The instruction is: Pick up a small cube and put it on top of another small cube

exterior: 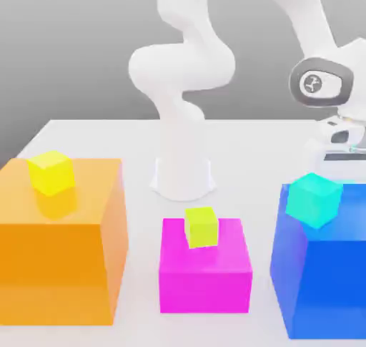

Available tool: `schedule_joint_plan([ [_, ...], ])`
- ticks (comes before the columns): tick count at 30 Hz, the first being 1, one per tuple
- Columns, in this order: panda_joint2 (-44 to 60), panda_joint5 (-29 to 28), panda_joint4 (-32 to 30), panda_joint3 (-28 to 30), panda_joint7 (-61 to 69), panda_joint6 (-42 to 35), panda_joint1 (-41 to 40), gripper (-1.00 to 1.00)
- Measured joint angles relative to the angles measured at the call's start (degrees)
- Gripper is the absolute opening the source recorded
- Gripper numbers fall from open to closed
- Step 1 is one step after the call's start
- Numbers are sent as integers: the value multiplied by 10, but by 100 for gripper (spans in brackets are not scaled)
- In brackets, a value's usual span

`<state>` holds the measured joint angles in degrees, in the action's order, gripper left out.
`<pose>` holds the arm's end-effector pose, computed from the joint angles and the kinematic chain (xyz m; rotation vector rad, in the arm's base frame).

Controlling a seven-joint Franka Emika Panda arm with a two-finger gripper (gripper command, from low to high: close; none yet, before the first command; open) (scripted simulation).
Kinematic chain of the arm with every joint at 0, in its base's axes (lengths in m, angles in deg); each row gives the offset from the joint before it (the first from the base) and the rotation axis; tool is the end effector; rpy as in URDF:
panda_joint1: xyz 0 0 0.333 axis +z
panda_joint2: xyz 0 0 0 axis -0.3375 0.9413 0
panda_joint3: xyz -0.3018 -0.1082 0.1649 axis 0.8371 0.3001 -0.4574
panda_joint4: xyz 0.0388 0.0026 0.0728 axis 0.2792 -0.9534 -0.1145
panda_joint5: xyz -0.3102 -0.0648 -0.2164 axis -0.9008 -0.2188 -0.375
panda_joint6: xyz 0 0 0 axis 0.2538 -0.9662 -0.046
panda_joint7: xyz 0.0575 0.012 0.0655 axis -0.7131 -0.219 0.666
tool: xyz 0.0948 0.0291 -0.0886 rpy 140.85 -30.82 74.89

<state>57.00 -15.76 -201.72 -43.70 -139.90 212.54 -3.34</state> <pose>0.2529 0.3287 0.2963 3.0053 -0.7317 0.2510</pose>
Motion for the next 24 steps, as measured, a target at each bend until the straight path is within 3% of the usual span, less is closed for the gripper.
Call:
schedule_joint_plan([
  [7,-45,-52,45,-12,116,-94,24,-100],
  [24,-105,166,197,178,116,-318,-98,-100],
])
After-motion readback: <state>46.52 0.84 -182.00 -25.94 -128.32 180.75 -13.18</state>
